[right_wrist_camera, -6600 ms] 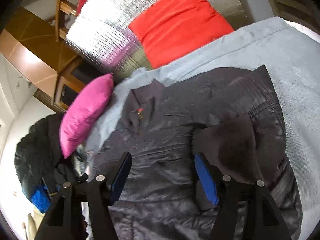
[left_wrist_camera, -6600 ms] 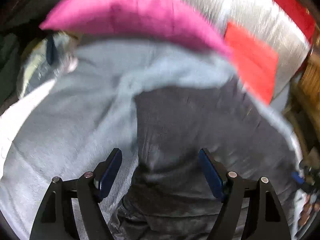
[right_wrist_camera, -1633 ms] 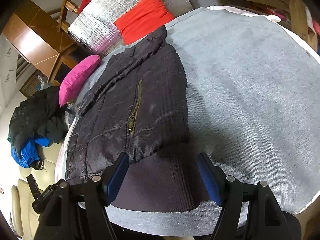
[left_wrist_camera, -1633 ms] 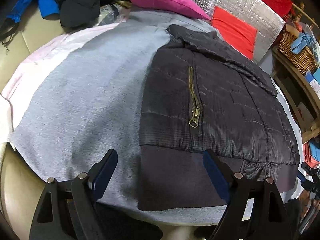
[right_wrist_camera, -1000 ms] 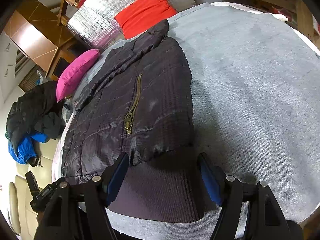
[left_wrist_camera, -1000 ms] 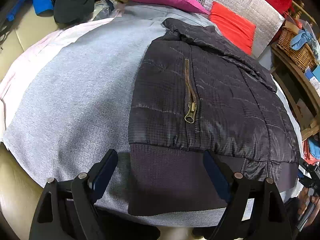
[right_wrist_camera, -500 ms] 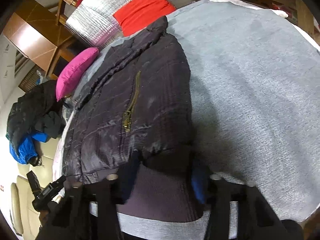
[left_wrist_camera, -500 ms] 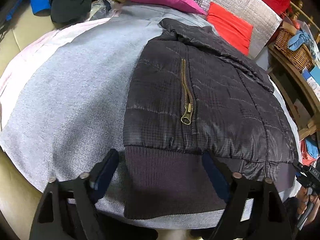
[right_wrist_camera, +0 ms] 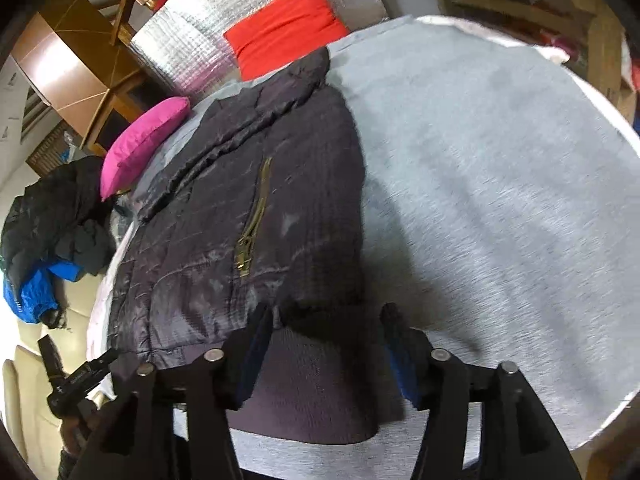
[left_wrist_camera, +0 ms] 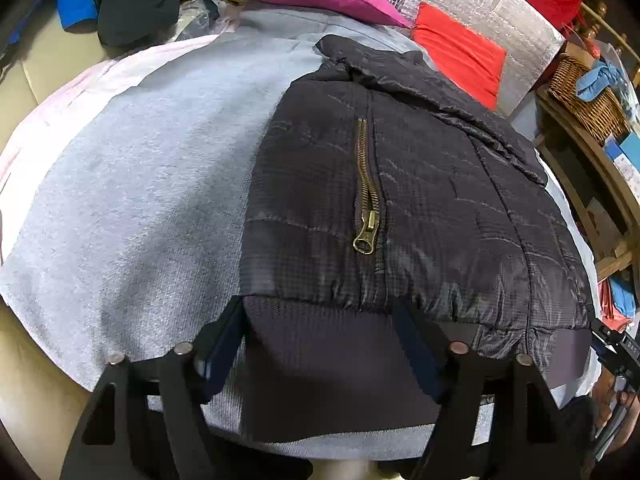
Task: Fold large clothes
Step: 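Lower both open tools onto the ribbed jacket hem, then close both tools on the ribbed hem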
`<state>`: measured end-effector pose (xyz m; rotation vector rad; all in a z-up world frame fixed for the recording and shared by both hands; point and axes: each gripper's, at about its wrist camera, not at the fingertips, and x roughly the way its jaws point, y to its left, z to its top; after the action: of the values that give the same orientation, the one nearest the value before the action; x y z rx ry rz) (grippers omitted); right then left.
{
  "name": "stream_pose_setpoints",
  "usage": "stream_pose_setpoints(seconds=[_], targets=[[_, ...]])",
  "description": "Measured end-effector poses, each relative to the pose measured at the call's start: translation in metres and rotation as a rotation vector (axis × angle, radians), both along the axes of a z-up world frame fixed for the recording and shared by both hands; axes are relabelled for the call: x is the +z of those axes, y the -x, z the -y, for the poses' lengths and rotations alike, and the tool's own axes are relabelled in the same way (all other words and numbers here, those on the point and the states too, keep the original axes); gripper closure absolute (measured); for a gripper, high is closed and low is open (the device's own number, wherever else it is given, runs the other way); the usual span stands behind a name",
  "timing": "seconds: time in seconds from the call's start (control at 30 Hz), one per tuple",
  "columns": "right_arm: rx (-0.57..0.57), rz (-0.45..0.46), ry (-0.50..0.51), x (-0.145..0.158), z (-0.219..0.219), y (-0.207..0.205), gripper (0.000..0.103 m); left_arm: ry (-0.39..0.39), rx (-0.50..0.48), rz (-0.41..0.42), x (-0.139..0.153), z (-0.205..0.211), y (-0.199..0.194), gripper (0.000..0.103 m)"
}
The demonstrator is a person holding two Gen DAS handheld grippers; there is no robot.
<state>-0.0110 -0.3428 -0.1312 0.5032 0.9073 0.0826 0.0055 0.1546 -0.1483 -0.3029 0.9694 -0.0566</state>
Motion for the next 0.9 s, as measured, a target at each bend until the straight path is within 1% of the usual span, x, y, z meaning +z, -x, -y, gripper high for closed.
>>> stream_pose_setpoints(seconds=[0.1, 0.17, 0.2, 0.23, 0.27, 0.3, 0.33, 0.37, 0.4, 0.43, 0.5, 0.53, 0.57, 0.6, 0.63, 0.67, 0.7, 0.73, 0.77, 0.8, 0.83, 0.87, 0.9], targets=[[0.025, -0.043, -0.024, -0.012, -0.002, -0.007, 0.038, -0.005, 0.005, -0.008, -0.004, 0.003, -0.003, 0.022], [0.048, -0.02, -0.035, -0.01, -0.007, -0.007, 0.039, -0.005, 0.012, -0.006, -0.004, 0.003, -0.003, 0.022], [0.074, -0.017, -0.06, -0.01, -0.011, -0.008, 0.042, -0.004, 0.015, -0.008, -0.004, 0.003, -0.004, 0.022], [0.089, -0.017, -0.07, -0.011, -0.015, -0.008, 0.042, -0.001, 0.016, -0.008, -0.004, 0.003, -0.004, 0.022], [0.095, -0.019, -0.05, -0.011, -0.019, -0.009, 0.042, 0.001, 0.019, -0.008, -0.003, 0.003, -0.003, 0.024], [0.101, -0.023, -0.024, -0.012, -0.022, -0.009, 0.044, -0.004, 0.024, -0.009, -0.003, 0.002, -0.003, 0.03], [0.097, -0.027, -0.025, -0.013, -0.022, -0.01, 0.051, -0.007, 0.021, -0.01, -0.002, 0.002, -0.003, 0.032], [0.082, -0.033, -0.039, -0.014, -0.018, -0.01, 0.056, -0.008, 0.013, -0.006, -0.001, 0.002, -0.002, 0.038], [0.075, -0.036, -0.061, -0.014, -0.013, -0.01, 0.067, -0.015, 0.005, 0.003, 0.001, 0.004, -0.001, 0.044], [0.074, -0.037, -0.073, -0.014, -0.011, -0.01, 0.074, -0.033, -0.008, 0.011, 0.004, 0.007, 0.001, 0.048], [0.08, -0.05, -0.07, -0.015, -0.009, -0.009, 0.077, -0.054, -0.023, 0.02, 0.009, 0.012, 0.002, 0.064], [0.081, -0.051, -0.067, -0.014, -0.01, -0.009, 0.078, -0.062, -0.026, 0.022, 0.012, 0.014, 0.003, 0.068], [0.082, -0.049, -0.063, -0.013, -0.011, -0.008, 0.078, -0.092, -0.012, 0.023, 0.015, 0.014, 0.003, 0.078], [0.083, -0.043, -0.058, -0.011, -0.012, -0.008, 0.078, -0.09, -0.013, 0.02, 0.015, 0.012, 0.002, 0.078], [0.082, -0.038, -0.057, -0.009, -0.012, -0.007, 0.078, -0.06, -0.013, 0.012, 0.013, 0.008, 0.001, 0.076], [0.078, -0.042, -0.066, -0.01, -0.011, -0.008, 0.074, -0.046, 0.001, 0.006, 0.012, 0.004, 0.001, 0.066], [0.075, -0.047, -0.076, -0.012, -0.01, -0.009, 0.074, -0.026, 0.02, 0.003, 0.01, -0.001, 0.002, 0.059], [0.077, -0.048, -0.073, -0.013, -0.01, -0.009, 0.071, -0.01, 0.033, 0.002, 0.009, -0.005, 0.002, 0.056], [0.076, -0.046, -0.061, -0.013, -0.01, -0.007, 0.066, -0.001, 0.039, 0.003, 0.008, -0.008, 0.003, 0.049], [0.076, -0.042, -0.055, -0.013, -0.01, -0.007, 0.05, 0.005, 0.047, 0.007, 0.009, -0.011, 0.004, 0.043], [0.076, -0.032, -0.058, -0.011, -0.009, -0.004, 0.04, 0.012, 0.051, 0.02, 0.01, -0.012, 0.005, 0.04], [0.073, -0.02, -0.062, -0.009, -0.008, -0.002, 0.04, 0.016, 0.048, 0.031, 0.011, -0.011, 0.007, 0.036], [0.069, -0.017, -0.059, -0.009, -0.007, -0.002, 0.04, 0.018, 0.042, 0.035, 0.011, -0.01, 0.008, 0.034]])
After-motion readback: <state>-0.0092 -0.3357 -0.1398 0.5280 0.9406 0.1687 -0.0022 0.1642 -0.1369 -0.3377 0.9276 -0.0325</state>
